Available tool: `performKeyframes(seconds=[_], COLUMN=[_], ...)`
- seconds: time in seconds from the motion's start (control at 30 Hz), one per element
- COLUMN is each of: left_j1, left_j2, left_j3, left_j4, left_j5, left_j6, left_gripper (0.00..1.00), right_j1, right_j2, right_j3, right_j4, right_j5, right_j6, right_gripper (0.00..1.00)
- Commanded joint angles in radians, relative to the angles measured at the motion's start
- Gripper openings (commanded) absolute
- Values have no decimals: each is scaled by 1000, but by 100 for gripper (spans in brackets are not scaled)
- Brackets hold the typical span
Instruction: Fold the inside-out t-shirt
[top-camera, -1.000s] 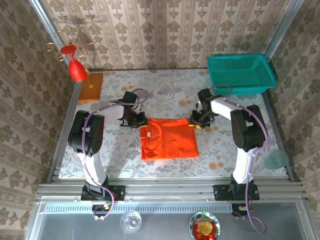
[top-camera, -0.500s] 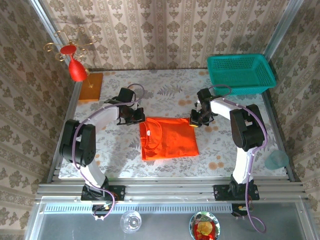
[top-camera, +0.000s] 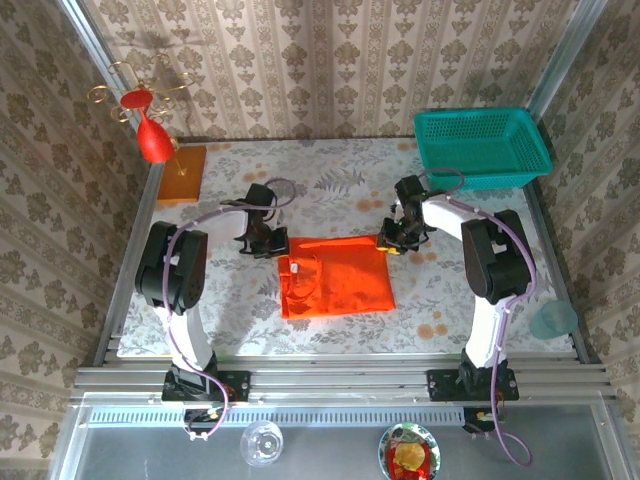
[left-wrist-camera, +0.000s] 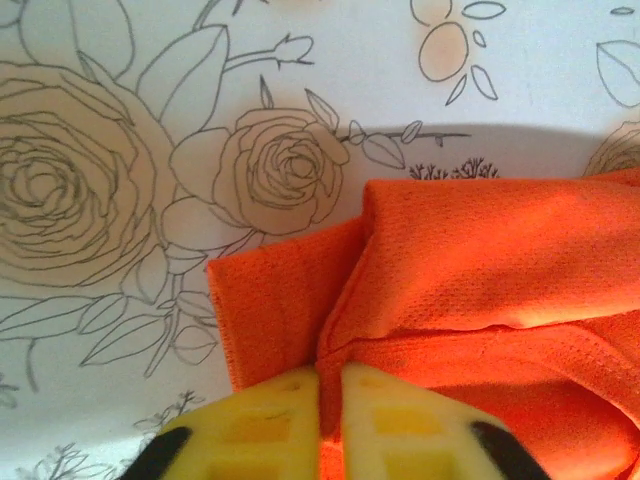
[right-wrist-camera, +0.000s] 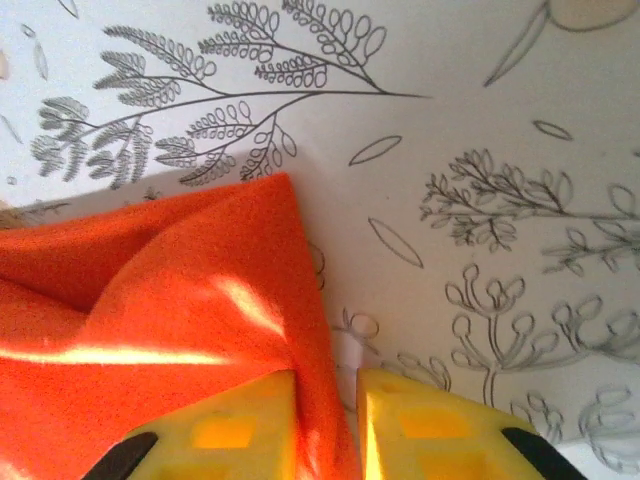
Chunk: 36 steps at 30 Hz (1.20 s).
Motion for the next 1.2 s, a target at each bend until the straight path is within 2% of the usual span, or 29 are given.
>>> performKeyframes(seconds=[0.0,0.17,0.3,0.43,0.6,0.67,0.73,0.8,0.97,1.03,1.17], left_j1=[1,-49,-170,-300,-401,-418,-420,-416,-391,-389,-387], left_j2=[-103,-207,-241,-189,-103,-82,-62,-49,-55,-85,-172], left_j3=[46,75,64,91,43,-2,-64,-109,-177,-167,-135], left_j4=[-78,-139,-136,-132,-65,-30,-1,0,-4,-13,-12], left_j5=[-44,-34,-15,16,70,78,69,45,15,13,12], left_j6=[20,0,-47,-71,-113,-130,-141,-134,-110,-101,-98], left_gripper=[20,22,18,14,10,10,8,7,6,6,9], right_j1=[0,24,64,116,160,156,154,156,157,157,153], right_j2=[-131,-253,-290,-268,-194,-160,-122,-103,-168,-201,-207], right_j3=[-13,-87,-158,-234,-330,-365,-365,-358,-335,-293,-207], right_j4=[-60,-62,-42,23,148,169,109,77,67,28,55], right_j5=[-1,-62,-177,-311,-391,-329,-180,-114,-155,-173,-244], right_j6=[15,56,60,68,101,113,99,87,87,79,81], right_gripper=[32,34,36,36,36,35,35,35,35,35,35])
